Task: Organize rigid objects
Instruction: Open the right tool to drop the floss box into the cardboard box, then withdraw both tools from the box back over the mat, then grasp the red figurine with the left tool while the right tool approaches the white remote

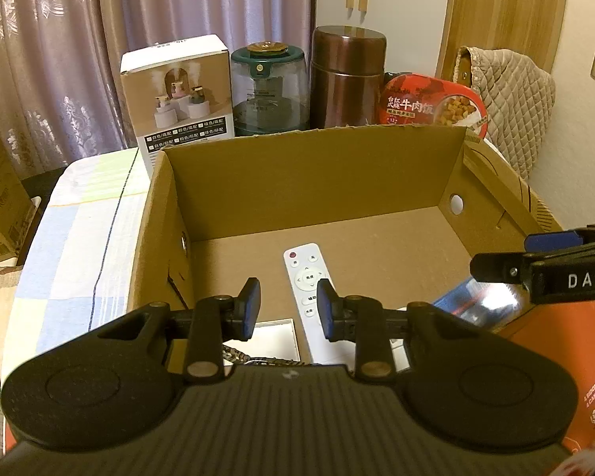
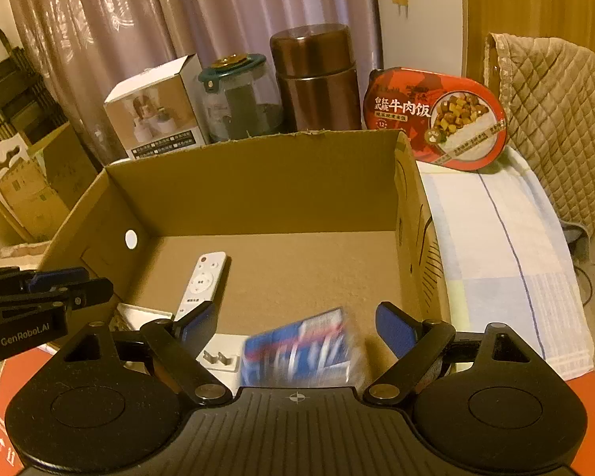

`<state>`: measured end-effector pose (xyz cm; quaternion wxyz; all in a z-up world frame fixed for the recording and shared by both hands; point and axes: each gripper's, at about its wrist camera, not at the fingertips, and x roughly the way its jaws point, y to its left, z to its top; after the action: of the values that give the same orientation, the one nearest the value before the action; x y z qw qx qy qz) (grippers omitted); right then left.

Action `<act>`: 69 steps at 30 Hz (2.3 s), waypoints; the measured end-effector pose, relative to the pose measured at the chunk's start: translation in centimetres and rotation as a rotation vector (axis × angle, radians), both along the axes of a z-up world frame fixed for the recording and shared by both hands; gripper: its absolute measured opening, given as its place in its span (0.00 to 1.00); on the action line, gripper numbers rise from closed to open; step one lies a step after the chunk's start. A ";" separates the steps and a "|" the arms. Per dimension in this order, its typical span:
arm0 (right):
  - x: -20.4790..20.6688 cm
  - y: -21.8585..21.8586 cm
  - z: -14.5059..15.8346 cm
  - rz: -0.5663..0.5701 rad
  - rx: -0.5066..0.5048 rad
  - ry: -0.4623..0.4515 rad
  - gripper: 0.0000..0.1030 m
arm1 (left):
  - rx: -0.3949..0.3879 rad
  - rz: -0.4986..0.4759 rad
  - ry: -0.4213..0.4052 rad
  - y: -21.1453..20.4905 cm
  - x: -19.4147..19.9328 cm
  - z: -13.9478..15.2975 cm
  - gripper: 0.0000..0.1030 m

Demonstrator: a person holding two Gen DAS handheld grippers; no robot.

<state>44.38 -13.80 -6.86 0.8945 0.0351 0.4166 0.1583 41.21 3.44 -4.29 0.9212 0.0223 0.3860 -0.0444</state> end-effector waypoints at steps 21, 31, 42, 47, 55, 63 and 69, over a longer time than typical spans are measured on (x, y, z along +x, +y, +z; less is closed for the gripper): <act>-6.9 -2.2 6.9 -0.009 0.032 -0.164 0.82 | -0.029 0.018 -0.103 0.4 -7.3 6.4 0.26; -14.9 -2.8 9.4 -0.001 0.018 -0.223 0.82 | -0.074 0.057 -0.095 0.2 -16.0 7.7 0.28; -24.1 -3.8 8.8 0.008 0.033 -0.196 0.82 | -0.099 0.085 -0.089 -1.3 -25.6 7.6 0.33; -27.2 -4.2 7.6 0.023 0.008 -0.153 0.82 | -0.111 0.090 -0.084 -1.8 -29.1 6.6 0.46; -31.5 -6.1 5.1 -0.020 0.023 -0.096 0.82 | -0.083 0.090 -0.066 -2.3 -32.7 4.7 0.67; -34.0 -6.6 3.6 -0.031 -0.021 -0.053 0.83 | -0.063 0.115 -0.053 -2.2 -35.0 4.0 0.82; -34.7 -6.1 2.4 -0.005 -0.044 -0.019 0.87 | -0.062 0.120 -0.016 -1.9 -35.3 3.1 0.83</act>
<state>9.69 -19.88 -4.46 0.8994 0.0149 0.4114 0.1469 5.90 1.54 -1.18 0.9254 -0.0292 0.3779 -0.0010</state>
